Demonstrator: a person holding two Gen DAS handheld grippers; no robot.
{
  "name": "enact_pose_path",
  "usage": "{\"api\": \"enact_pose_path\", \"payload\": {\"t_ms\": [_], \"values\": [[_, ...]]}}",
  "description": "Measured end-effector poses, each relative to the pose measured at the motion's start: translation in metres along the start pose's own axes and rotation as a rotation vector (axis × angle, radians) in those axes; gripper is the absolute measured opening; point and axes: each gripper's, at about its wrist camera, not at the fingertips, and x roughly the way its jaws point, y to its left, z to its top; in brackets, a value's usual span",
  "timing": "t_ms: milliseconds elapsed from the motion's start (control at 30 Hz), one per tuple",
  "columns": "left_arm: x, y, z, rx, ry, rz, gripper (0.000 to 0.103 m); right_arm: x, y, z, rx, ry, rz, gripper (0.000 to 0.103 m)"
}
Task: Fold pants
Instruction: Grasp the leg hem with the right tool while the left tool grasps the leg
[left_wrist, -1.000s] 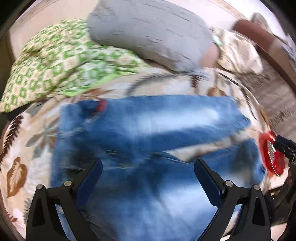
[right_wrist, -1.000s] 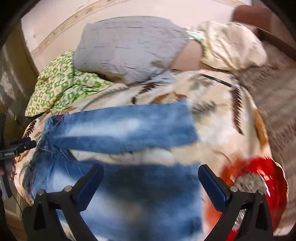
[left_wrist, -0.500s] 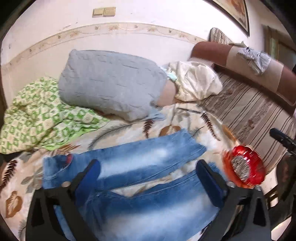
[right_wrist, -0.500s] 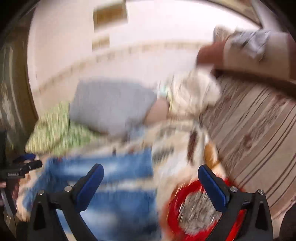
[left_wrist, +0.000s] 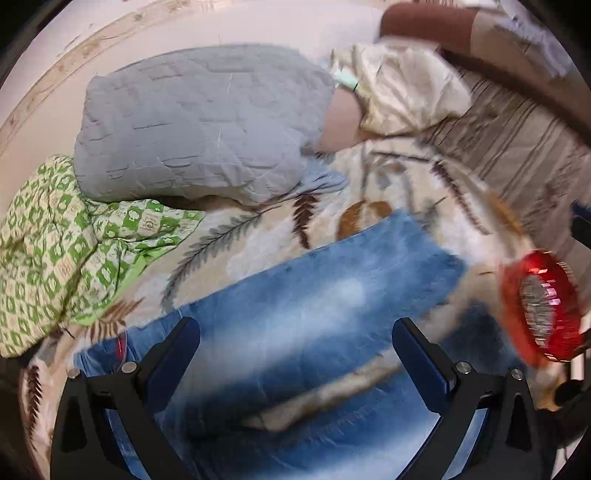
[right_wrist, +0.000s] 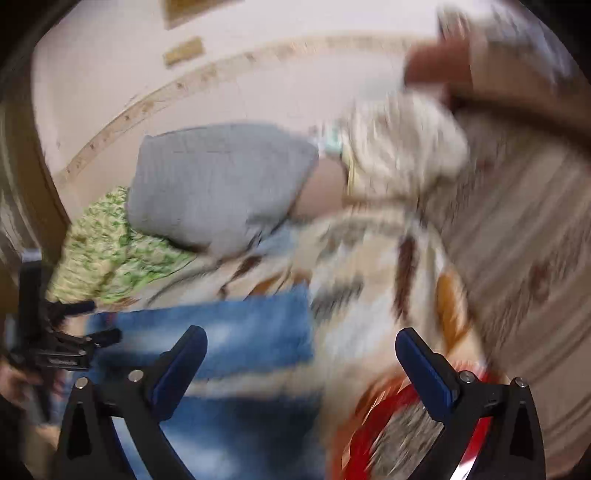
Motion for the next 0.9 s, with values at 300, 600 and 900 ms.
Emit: {"api": "enact_pose_path", "payload": {"t_ms": [300, 600, 900], "values": [[0.099, -0.002, 0.032, 0.244, 0.087, -0.094, 0.103, 0.152, 0.007, 0.019, -0.017, 0.356, 0.074, 0.103], [0.172, 0.016, 0.049, 0.241, 0.131, -0.211, 0.103, 0.281, 0.018, 0.038, -0.068, 0.504, 0.076, 0.099], [0.180, 0.005, 0.043, 0.319, 0.221, -0.223, 0.014, 0.308, 0.029, 0.025, -0.155, 0.551, 0.169, 0.017]]}}
